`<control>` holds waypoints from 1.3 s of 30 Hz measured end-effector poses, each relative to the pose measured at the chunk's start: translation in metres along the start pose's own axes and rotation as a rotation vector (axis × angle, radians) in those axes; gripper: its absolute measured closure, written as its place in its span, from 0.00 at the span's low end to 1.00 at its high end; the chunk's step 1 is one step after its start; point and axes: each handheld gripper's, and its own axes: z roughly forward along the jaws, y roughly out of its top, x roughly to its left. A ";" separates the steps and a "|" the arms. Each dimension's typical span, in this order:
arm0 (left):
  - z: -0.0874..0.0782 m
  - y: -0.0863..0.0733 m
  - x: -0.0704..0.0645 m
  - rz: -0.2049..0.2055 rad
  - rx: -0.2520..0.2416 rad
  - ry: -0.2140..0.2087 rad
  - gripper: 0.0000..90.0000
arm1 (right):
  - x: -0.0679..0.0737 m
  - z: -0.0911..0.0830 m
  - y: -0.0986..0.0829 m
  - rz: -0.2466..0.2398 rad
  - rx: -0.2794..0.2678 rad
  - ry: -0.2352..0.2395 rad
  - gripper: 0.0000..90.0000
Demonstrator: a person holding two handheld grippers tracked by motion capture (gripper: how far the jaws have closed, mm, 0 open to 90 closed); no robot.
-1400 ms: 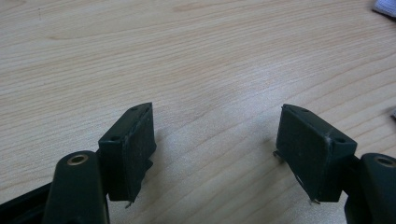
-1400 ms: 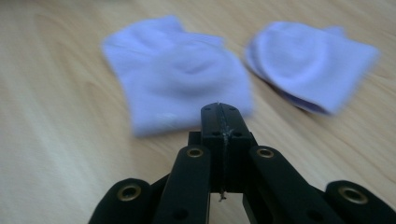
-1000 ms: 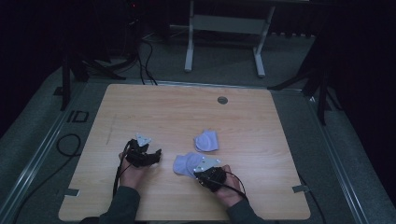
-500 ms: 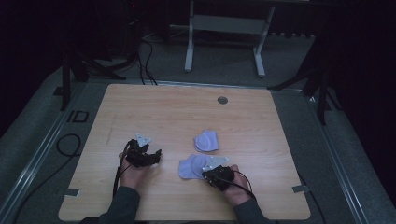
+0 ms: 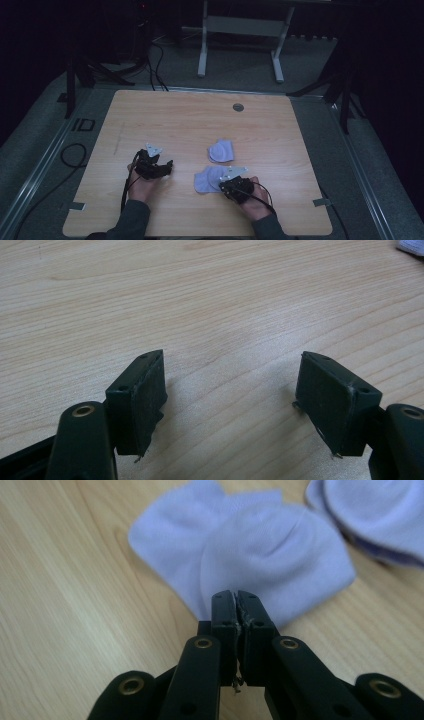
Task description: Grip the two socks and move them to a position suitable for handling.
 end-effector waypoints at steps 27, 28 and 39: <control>-0.002 0.001 -0.006 -0.007 0.016 0.004 0.34 | -0.004 0.043 0.047 0.040 0.087 0.014 0.82; -0.004 0.001 -0.008 -0.007 0.027 0.002 0.36 | -0.004 0.043 0.047 0.042 0.086 0.013 0.84; -0.026 0.006 -0.035 -0.008 -0.022 -0.125 0.62 | -0.009 0.044 0.047 0.047 0.088 0.006 0.96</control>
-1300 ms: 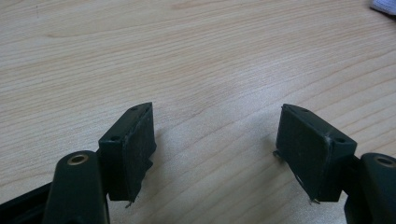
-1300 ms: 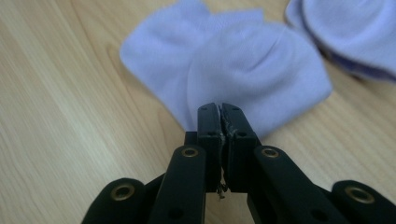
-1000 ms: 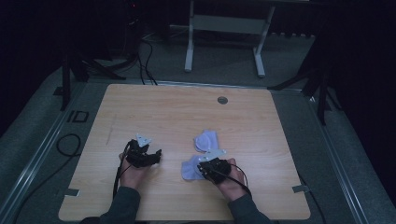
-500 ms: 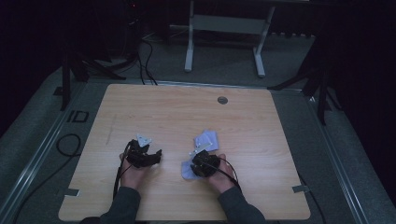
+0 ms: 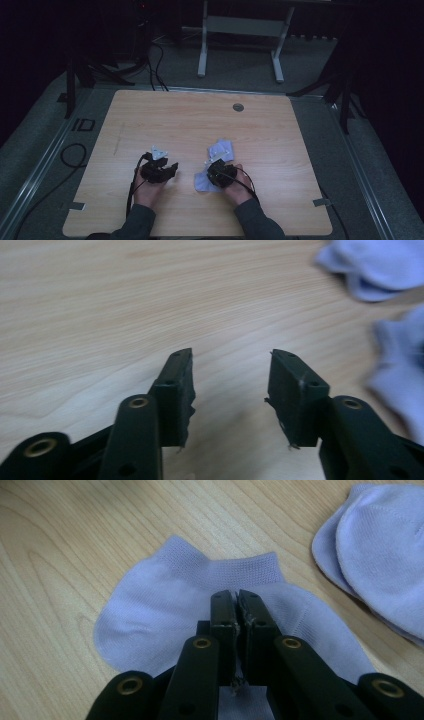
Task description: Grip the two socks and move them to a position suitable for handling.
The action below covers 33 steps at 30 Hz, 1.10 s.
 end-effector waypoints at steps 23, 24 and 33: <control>0.010 -0.009 -0.058 0.124 0.018 -0.196 1.00 | 0.002 0.000 -0.002 0.006 -0.017 -0.015 0.96; 0.011 -0.010 -0.059 0.121 0.019 -0.202 1.00 | 0.002 0.000 -0.003 0.007 -0.018 -0.015 0.96; 0.016 -0.012 -0.066 0.160 0.025 -0.220 0.99 | 0.002 0.000 -0.003 0.014 -0.023 -0.010 0.96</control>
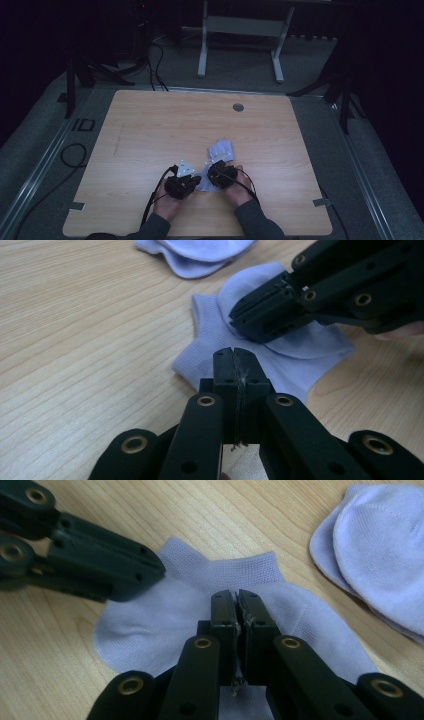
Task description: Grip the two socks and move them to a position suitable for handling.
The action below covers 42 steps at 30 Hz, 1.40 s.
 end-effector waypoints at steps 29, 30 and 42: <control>0.006 -0.002 -0.001 0.012 0.012 0.021 0.99 | -0.026 -0.052 -0.035 0.136 -0.121 0.057 0.96; 0.006 -0.002 -0.001 0.011 0.011 0.021 0.99 | -0.027 -0.055 -0.039 0.138 -0.122 0.055 0.96; 0.006 -0.002 0.000 0.002 0.009 0.018 0.99 | -0.040 -0.082 -0.078 0.182 -0.106 -0.035 0.96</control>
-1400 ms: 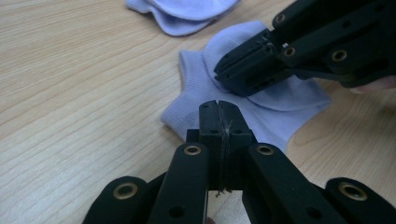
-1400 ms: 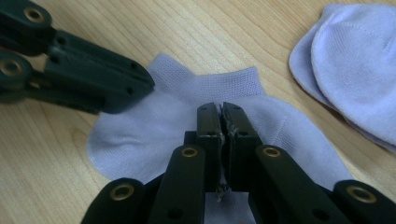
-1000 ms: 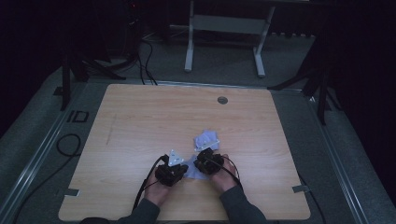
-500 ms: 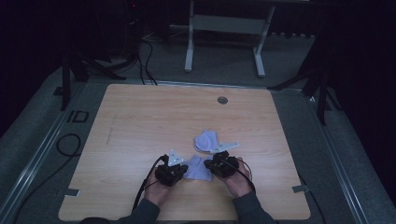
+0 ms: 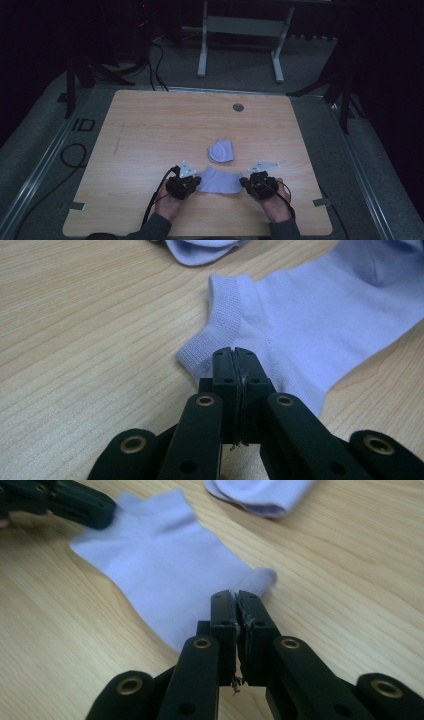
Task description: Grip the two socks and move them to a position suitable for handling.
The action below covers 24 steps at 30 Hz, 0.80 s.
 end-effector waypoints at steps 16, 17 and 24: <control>-0.001 0.000 0.002 -0.015 0.004 -0.007 0.99 | -0.019 -0.013 -0.011 0.047 -0.002 -0.062 0.89; -0.001 0.000 0.002 -0.013 0.005 -0.006 0.99 | -0.018 -0.014 -0.008 0.040 -0.011 -0.058 0.89; -0.002 0.000 0.004 -0.033 0.010 -0.012 0.99 | -0.009 -0.019 0.017 -0.038 -0.051 -0.045 0.86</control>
